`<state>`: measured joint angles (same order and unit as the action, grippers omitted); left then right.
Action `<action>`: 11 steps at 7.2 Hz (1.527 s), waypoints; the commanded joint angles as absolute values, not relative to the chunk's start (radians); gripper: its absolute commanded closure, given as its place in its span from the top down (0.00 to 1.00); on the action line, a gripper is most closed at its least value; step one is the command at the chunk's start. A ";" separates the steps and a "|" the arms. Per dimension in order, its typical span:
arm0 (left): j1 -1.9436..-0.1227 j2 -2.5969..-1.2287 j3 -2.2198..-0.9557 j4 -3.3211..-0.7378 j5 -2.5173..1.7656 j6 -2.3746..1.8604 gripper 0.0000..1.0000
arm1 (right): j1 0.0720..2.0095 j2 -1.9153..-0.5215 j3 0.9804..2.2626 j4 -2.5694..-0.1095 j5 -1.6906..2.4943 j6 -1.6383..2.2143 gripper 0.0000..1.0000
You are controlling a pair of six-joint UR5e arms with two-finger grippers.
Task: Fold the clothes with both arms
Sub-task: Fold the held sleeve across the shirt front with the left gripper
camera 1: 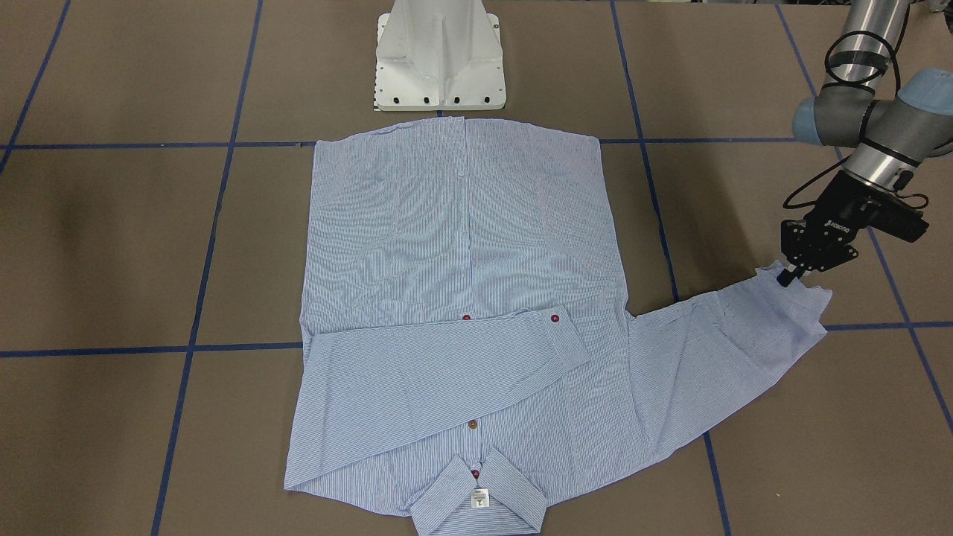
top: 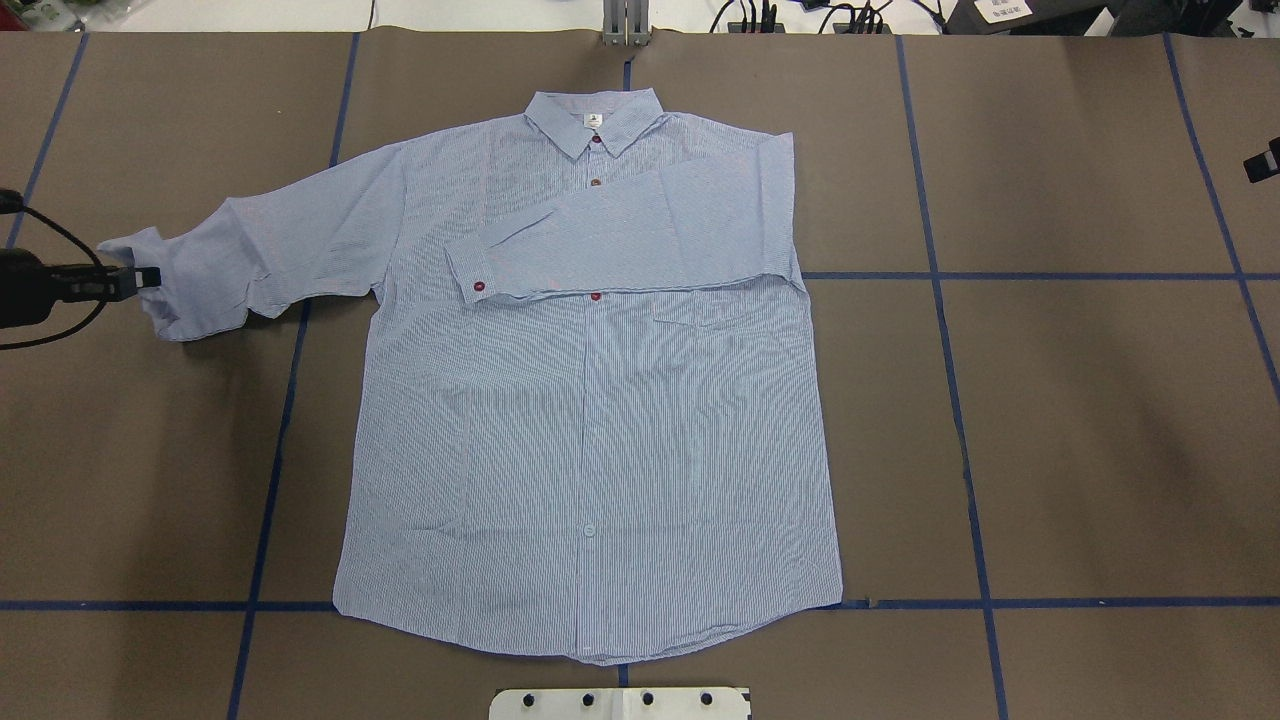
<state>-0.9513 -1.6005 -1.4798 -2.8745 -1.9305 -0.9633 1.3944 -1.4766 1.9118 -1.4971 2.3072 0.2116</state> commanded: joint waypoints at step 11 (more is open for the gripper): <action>-0.576 -2.255 -1.485 -2.345 -1.739 -1.039 0.00 | 1.394 -1.485 1.911 -1.497 2.306 0.210 1.00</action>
<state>-0.6166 -2.2500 -1.4973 -2.3438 -1.7963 -1.0395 1.3944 -1.4848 1.9127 -1.4972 2.3056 0.2101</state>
